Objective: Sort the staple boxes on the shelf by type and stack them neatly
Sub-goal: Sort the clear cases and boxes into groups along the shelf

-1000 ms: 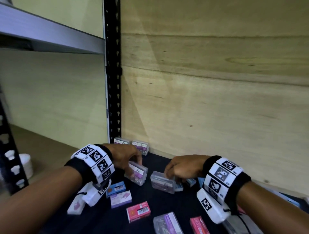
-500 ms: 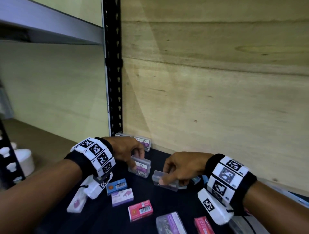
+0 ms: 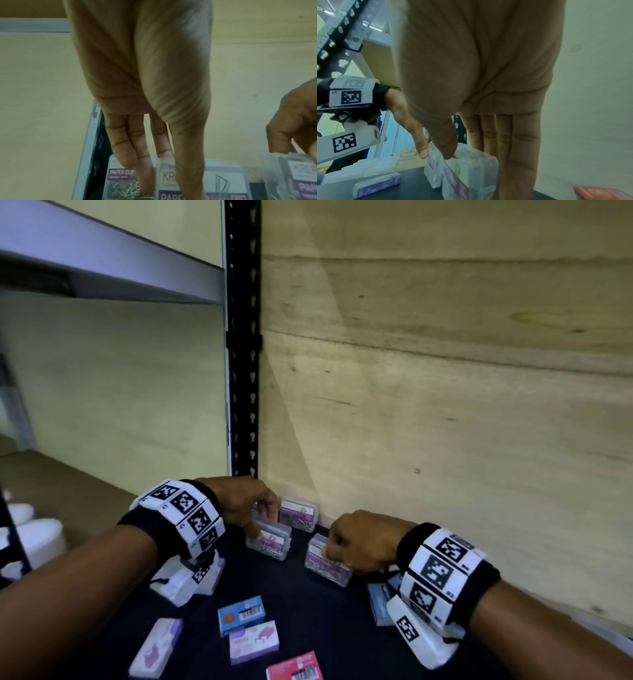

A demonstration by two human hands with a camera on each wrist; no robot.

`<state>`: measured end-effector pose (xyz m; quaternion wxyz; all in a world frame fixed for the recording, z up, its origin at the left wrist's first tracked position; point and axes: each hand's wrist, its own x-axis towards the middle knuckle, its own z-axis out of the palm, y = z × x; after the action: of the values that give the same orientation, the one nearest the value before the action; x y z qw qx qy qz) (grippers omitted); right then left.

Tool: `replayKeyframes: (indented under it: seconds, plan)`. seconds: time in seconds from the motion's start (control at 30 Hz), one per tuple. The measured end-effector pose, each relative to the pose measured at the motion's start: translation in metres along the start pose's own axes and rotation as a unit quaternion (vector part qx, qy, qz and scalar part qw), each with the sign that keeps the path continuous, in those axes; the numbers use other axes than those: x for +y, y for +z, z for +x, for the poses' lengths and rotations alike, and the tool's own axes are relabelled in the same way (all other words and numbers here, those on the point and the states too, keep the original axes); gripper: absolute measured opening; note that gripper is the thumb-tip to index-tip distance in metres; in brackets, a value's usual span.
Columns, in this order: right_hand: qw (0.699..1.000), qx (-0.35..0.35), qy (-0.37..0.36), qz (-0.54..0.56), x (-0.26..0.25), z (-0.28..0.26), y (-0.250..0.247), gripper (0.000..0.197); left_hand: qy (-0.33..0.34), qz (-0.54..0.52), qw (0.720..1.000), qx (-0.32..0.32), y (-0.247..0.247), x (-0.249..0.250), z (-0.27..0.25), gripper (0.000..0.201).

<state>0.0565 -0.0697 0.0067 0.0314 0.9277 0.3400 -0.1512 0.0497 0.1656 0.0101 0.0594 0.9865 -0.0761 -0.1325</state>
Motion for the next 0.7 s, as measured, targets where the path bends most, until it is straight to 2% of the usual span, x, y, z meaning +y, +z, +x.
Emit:
replayKeyframes:
  seconds: [0.33,0.53,0.63,0.7]
  plan:
    - [1.000,-0.018,-0.024,-0.010,-0.014,0.031,-0.009,0.045,-0.010,-0.022,1.000,-0.020,-0.003,-0.022,0.009,0.036]
    - [0.999,-0.047,-0.026,0.010,-0.017,0.038,-0.014,0.046,-0.016,-0.078,0.996,-0.042,-0.018,-0.030,0.006,0.048]
    - [0.998,-0.054,-0.021,0.027,-0.012,0.040,-0.021,0.049,-0.001,-0.112,0.994,0.004,-0.029,-0.039,0.009,0.035]
    - [1.000,-0.014,-0.009,0.026,-0.008,0.044,-0.027,0.046,0.012,-0.110,0.992,0.064,-0.032,-0.043,0.013,0.024]
